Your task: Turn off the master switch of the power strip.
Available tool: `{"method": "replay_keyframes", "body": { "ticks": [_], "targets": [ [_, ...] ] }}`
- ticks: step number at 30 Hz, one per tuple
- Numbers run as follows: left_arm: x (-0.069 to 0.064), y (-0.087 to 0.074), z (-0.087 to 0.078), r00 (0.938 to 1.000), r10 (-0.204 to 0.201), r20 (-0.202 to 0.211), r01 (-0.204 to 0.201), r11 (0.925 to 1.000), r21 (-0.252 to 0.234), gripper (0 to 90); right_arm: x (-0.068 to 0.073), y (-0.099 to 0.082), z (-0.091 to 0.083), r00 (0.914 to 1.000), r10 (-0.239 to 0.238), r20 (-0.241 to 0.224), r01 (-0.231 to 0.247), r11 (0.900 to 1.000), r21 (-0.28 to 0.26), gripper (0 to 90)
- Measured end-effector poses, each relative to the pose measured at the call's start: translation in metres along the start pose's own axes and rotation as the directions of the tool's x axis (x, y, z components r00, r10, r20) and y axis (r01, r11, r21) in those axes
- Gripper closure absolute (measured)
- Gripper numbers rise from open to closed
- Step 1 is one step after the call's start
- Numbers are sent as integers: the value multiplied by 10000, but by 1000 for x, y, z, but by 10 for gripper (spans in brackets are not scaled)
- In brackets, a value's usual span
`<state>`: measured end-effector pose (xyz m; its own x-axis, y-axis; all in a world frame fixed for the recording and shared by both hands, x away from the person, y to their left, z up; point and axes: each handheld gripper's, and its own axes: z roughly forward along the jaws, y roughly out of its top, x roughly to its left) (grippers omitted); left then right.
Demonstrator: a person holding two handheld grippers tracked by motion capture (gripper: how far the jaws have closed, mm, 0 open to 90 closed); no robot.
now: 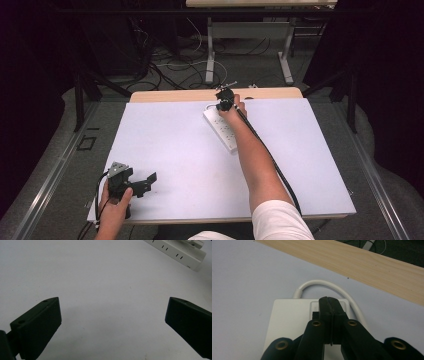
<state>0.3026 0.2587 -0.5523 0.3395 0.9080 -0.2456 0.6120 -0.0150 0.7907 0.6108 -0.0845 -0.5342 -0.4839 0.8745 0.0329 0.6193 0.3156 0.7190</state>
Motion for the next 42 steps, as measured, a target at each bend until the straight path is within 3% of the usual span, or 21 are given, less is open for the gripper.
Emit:
{"method": "replay_keyframes", "body": {
  "ticks": [3,6,9,14,18,20,25,27,31,33,36,38,42],
  "targets": [
    [0,0,0,10000,11,-5,-11,10000,5,5,2,-1,1,9999,38,162,-37,10000,-87,900],
    [0,0,0,10000,8,-6,-8,10000,20,5,7,-1,2,9978,-370,557,373,9993,-28,900],
    [-1,0,0,10000,37,-19,-37,10000,30,5,7,-1,2,9984,-179,534,179,9998,22,900],
    [-2,0,1,9999,110,12,-110,9999,114,5,8,0,0,9976,-308,613,316,9994,-112,883],
    [-3,0,2,9999,120,29,-120,9999,85,5,6,2,-7,9988,-14,491,28,9996,-280,844],
    [-3,0,2,9999,120,9,-120,9999,110,5,5,3,-11,9992,209,333,-196,9991,-381,811],
    [-5,0,1,9998,217,-14,-217,9997,101,5,8,5,-20,9995,-52,318,54,10000,-68,727],
    [-6,0,1,9998,204,-29,-203,9998,78,5,10,5,-24,9999,46,144,-44,9999,-101,698],
    [-6,1,1,9996,291,-54,-291,9996,58,5,13,3,-32,9991,-307,276,311,9994,-153,589],
    [-7,1,1,9992,384,-49,-384,9992,73,5,14,2,-36,9987,-507,111,510,9984,-248,543],
    [-10,2,3,9986,524,8,-524,9986,110,5,17,-1,-41,9987,-504,-93,499,9978,-446,484],
    [-12,2,4,9979,649,71,-650,9976,219,5,18,-4,-45,9990,-434,80,436,9986,-303,427],
    [-14,2,5,9965,809,186,-814,9963,271,5,20,-8,-53,9999,-107,-34,106,9998,-146,372]
  ]
}}
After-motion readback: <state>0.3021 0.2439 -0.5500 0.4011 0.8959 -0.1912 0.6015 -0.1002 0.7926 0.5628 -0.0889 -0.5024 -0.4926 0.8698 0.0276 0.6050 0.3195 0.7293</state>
